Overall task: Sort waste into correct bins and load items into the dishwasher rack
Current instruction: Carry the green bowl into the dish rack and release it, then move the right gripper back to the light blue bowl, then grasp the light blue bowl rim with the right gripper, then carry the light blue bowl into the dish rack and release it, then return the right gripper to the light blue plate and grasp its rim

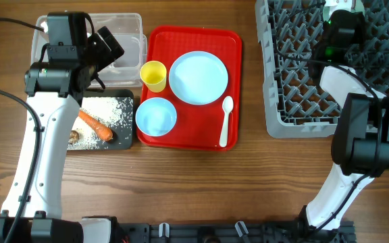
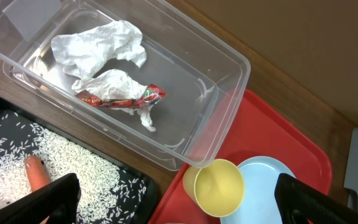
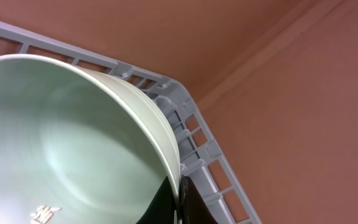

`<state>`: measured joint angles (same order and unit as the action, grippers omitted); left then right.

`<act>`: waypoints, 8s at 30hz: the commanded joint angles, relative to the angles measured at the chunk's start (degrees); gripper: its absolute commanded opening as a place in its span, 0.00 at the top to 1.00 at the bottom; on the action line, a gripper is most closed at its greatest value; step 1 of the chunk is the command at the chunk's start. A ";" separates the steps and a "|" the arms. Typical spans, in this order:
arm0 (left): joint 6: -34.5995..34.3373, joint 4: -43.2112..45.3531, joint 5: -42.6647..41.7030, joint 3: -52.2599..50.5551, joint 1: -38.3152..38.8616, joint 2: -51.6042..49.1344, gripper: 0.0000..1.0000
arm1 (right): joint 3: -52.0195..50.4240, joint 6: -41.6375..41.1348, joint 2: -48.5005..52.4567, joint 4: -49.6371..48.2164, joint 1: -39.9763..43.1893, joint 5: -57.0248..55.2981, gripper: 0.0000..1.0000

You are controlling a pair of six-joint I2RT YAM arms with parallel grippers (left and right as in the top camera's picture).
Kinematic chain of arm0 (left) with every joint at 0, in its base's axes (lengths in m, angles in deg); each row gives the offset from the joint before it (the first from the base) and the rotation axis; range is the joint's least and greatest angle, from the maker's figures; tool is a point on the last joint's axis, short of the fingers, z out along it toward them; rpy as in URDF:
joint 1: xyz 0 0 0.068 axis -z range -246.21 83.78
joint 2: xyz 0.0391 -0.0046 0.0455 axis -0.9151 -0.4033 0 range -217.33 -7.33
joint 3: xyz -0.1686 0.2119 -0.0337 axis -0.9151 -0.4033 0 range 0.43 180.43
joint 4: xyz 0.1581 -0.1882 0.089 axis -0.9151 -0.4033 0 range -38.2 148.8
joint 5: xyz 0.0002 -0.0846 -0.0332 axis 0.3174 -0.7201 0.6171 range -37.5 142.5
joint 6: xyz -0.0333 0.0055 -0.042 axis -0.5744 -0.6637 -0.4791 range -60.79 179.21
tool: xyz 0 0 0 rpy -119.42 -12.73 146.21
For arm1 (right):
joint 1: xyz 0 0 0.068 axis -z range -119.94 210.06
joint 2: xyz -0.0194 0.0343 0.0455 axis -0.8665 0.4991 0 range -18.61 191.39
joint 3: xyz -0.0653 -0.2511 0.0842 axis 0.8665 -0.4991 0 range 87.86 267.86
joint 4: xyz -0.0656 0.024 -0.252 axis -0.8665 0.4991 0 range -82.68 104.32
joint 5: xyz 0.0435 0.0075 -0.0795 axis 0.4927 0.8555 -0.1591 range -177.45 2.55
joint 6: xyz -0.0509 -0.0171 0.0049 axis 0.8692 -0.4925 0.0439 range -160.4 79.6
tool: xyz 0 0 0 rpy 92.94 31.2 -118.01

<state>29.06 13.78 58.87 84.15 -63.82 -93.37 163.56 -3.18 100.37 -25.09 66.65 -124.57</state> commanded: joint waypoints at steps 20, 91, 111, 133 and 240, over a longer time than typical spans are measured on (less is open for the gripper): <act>-0.35 -0.04 0.57 -0.09 -0.37 -0.02 0.00 | 0.74 -7.19 1.79 16.11 -5.55 3.89 0.71; -0.35 -0.04 0.57 -0.09 -0.37 -0.02 0.00 | 0.74 -58.47 -4.07 53.86 -44.22 56.87 0.63; -0.35 -0.04 0.57 -0.09 -0.37 -0.02 0.00 | 0.92 -62.71 -4.02 55.63 -47.19 47.47 0.96; -0.35 -0.04 0.57 -0.09 -0.37 -0.02 0.00 | 1.22 -50.82 -32.92 59.28 -22.77 -5.27 0.96; -0.35 -0.04 0.57 -0.09 -0.37 -0.02 0.00 | 0.96 -15.28 -19.98 55.56 -29.70 -2.05 0.07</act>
<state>29.06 13.78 58.87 84.15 -63.82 -93.37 164.28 -8.74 85.57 31.48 37.43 -140.49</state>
